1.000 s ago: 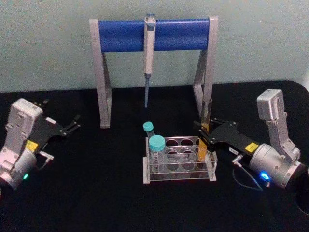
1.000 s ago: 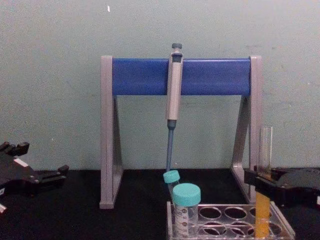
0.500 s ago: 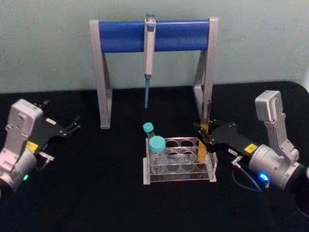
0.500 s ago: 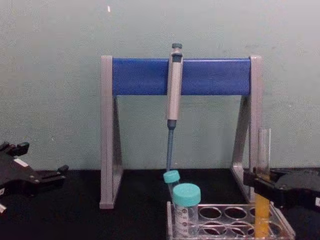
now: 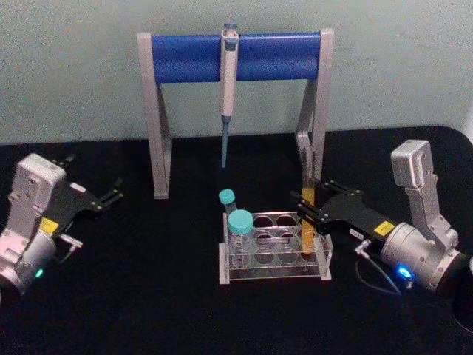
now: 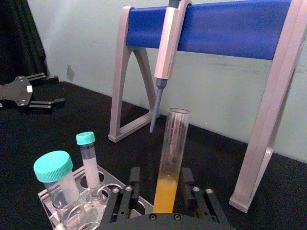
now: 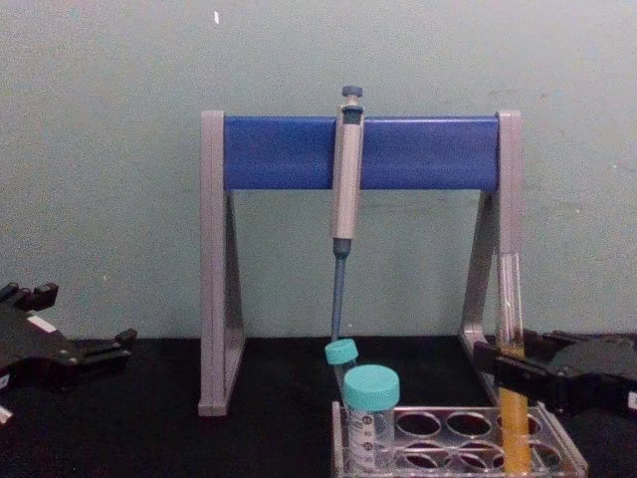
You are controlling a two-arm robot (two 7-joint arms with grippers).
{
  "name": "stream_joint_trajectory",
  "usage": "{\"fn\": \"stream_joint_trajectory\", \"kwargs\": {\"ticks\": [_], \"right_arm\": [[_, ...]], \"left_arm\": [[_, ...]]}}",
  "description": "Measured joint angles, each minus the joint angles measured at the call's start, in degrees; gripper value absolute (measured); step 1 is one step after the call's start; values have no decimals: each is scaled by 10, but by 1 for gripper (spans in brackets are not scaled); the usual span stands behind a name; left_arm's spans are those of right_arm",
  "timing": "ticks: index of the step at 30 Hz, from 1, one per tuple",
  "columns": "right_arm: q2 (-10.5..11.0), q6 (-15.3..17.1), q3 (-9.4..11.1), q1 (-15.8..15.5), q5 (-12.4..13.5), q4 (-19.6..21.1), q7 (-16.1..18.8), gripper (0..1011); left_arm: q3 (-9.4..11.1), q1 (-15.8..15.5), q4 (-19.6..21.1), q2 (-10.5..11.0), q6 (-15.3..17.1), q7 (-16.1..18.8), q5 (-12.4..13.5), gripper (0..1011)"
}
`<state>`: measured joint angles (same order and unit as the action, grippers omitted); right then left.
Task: Pick up the test tube from the test tube rack, shake it, then place it back into the test tube rack.
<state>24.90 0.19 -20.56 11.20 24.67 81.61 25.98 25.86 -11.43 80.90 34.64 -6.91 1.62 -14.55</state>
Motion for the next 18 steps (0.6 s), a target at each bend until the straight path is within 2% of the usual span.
{"fn": "stream_joint_trajectory", "kwargs": {"ticks": [1, 2, 4, 5, 7, 8, 10, 11, 18], "right_arm": [[0, 0, 0, 0, 0, 0, 0, 524], [0, 0, 0, 0, 0, 0, 0, 585], [0, 0, 0, 0, 0, 0, 0, 625], [0, 0, 0, 0, 1, 0, 0, 681], [0, 0, 0, 0, 1, 0, 0, 723], [0, 0, 0, 0, 1, 0, 0, 784], [0, 0, 0, 0, 1, 0, 1, 818], [0, 0, 0, 0, 1, 0, 1, 868], [0, -1, 0, 0, 1, 0, 1, 1000]], "left_arm": [[0, 0, 0, 0, 0, 0, 0, 1001], [0, 0, 0, 0, 0, 0, 0, 1001], [0, 0, 0, 0, 0, 0, 0, 1001], [0, 0, 0, 0, 0, 0, 0, 1001], [0, 0, 0, 0, 0, 0, 0, 1001], [0, 0, 0, 0, 0, 0, 0, 1001], [0, 0, 0, 0, 0, 0, 0, 1001], [0, 0, 0, 0, 0, 0, 0, 1001], [0, 0, 0, 0, 0, 0, 0, 1001]]}}
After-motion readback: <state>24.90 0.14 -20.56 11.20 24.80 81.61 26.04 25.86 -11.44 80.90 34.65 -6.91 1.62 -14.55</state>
